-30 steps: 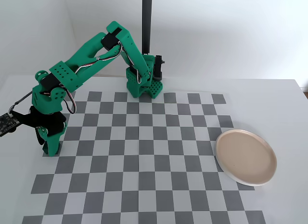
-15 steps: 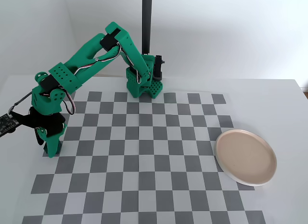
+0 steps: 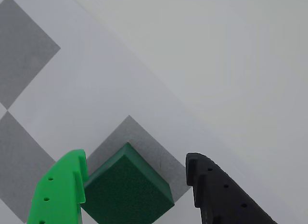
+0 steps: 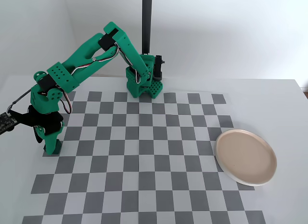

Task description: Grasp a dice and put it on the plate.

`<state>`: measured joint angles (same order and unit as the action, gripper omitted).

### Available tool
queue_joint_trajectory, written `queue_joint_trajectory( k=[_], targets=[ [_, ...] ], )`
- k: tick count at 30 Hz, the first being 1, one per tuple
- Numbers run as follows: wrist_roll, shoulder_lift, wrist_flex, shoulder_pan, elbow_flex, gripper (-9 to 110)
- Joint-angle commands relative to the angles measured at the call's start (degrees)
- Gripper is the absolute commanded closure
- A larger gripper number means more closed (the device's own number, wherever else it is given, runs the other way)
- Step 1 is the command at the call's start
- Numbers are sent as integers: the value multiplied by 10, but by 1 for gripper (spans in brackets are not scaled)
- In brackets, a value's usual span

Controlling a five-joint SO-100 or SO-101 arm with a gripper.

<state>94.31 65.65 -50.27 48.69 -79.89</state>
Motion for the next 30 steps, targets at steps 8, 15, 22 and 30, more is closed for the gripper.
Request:
queue_joint_trajectory(
  k=[8, 15, 22, 30],
  targets=[
    [30, 1, -4, -5, 54, 84],
    [46, -5, -13, -12, 54, 85],
    [55, -4, -30, -15, 53, 84],
    [47, -10, 1, -4, 53, 84]
  ],
)
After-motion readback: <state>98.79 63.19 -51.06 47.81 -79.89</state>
